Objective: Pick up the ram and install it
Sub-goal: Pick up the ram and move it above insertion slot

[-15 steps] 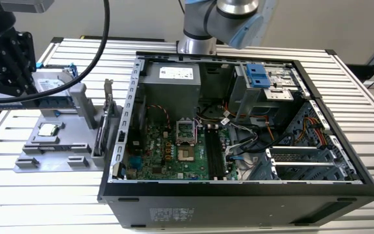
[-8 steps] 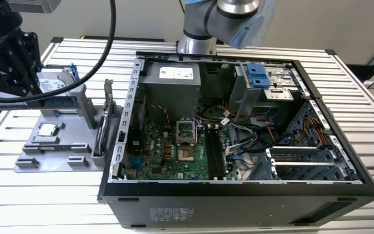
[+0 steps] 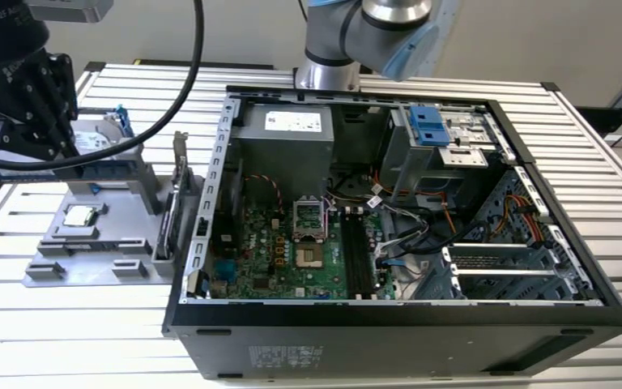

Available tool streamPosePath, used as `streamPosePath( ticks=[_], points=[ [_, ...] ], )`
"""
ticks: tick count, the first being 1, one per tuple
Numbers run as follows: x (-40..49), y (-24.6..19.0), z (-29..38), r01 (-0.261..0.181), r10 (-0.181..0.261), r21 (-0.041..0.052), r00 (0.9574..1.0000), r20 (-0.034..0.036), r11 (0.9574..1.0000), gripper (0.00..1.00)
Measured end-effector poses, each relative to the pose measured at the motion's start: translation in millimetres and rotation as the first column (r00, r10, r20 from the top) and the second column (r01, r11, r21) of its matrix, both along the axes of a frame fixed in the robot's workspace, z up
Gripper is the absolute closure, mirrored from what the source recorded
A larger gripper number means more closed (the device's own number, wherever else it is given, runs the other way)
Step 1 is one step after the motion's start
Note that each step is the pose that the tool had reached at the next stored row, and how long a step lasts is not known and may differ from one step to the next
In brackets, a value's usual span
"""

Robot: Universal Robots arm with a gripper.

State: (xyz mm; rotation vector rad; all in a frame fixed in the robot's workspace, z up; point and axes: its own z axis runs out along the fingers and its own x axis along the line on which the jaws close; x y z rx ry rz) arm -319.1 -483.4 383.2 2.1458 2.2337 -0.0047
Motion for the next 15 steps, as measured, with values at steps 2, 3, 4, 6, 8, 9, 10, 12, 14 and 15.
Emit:
streamPosePath(
  ticks=[2,3,4,6,8,9,10,12,14,15],
  points=[
    [2.0,0.0,-0.1,0.000,0.000,0.0001,1.0000,0.0000,1.0000,1.00],
    [2.9,0.0,0.0,0.000,0.000,0.0001,1.0000,0.0001,1.0000,1.00],
    [3.9,0.0,0.0,0.000,0.000,0.0000,1.0000,0.0001,1.0000,1.00],
    [5.8,0.0,0.0,0.000,0.000,0.0000,1.0000,0.0000,1.0000,1.00],
    [7.5,0.0,0.0,0.000,0.000,0.0000,1.0000,0.0000,1.0000,1.00],
    [8.1,0.0,0.0,0.000,0.000,0.0001,1.0000,0.0000,1.0000,1.00],
    [8.7,0.0,0.0,0.000,0.000,0.0001,1.0000,0.0000,1.0000,1.00],
    [10.0,0.0,-0.1,0.000,0.000,0.0002,1.0000,0.0001,1.0000,1.00],
    [11.2,0.0,-0.1,0.000,0.000,0.0001,1.0000,0.0001,1.0000,1.00],
    [11.8,0.0,-0.1,0.000,0.000,0.0001,1.0000,0.0001,1.0000,1.00]
  ],
)
